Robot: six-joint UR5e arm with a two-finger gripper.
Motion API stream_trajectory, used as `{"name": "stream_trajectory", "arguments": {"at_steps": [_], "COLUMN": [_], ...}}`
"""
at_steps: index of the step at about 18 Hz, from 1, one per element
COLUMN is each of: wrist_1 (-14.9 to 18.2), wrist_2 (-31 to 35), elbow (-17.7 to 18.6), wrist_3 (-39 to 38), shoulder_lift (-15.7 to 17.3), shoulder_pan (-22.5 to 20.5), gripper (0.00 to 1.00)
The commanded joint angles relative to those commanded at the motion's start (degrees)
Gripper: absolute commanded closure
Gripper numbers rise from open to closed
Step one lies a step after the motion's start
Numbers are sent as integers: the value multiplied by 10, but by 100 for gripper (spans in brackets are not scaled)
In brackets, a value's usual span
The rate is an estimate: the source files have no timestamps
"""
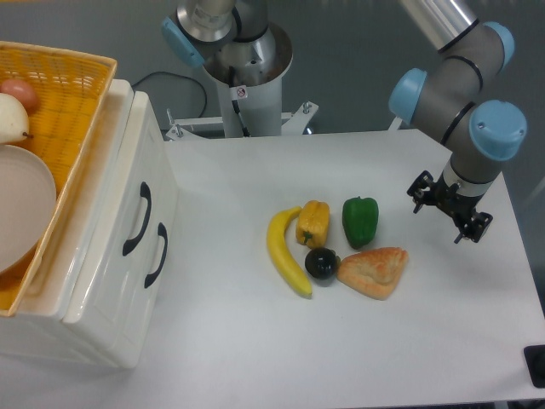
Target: Slide open the top white drawer
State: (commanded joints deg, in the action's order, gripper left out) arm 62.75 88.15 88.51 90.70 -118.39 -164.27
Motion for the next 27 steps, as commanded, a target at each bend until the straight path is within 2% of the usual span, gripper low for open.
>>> {"name": "stream_trajectory", "arguments": {"at_steps": [22, 27], "wrist_1": [1, -1], "wrist_2": [4, 10], "elbow": [0, 24], "wrist_3": [2, -1], "shoulder_lift": [9, 24], "shoulder_pan": [3, 1], "gripper": [0, 0]}}
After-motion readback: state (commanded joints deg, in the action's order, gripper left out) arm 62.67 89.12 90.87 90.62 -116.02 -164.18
